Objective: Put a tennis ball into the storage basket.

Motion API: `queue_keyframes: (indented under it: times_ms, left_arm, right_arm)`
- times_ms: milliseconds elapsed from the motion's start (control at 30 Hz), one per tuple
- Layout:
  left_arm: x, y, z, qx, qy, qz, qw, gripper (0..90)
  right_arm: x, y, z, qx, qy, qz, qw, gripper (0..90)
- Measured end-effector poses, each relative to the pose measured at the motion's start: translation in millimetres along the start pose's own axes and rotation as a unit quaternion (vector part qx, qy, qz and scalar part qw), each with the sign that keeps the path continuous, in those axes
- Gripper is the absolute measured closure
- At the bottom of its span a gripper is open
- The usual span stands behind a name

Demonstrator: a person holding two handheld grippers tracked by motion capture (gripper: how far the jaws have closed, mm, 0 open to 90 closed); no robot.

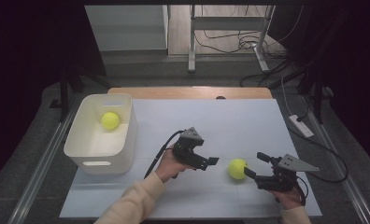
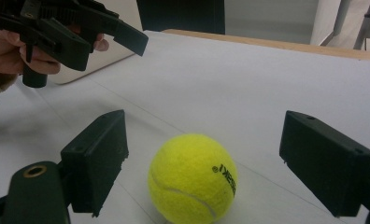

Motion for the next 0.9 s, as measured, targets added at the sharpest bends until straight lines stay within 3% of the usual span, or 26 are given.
queue_keyframes:
  times_ms: [900]
  left_arm:
    - [-30.0,-0.7,-12.8,-0.015,-0.011,0.028,0.9994,6.1]
  right_arm:
    - [1.0,2.1,0.2,0.000,0.000,-0.005,1.0000,15.4]
Point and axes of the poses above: each handheld gripper's, and its own axes: x roughly backward along the jaws, y roughly out of its top, z roughly to its left, the point moved 4 cm from there along -x, roughly forward along the jaws, and after that the axes turned 13 degrees about x, right-handed, at the moved point
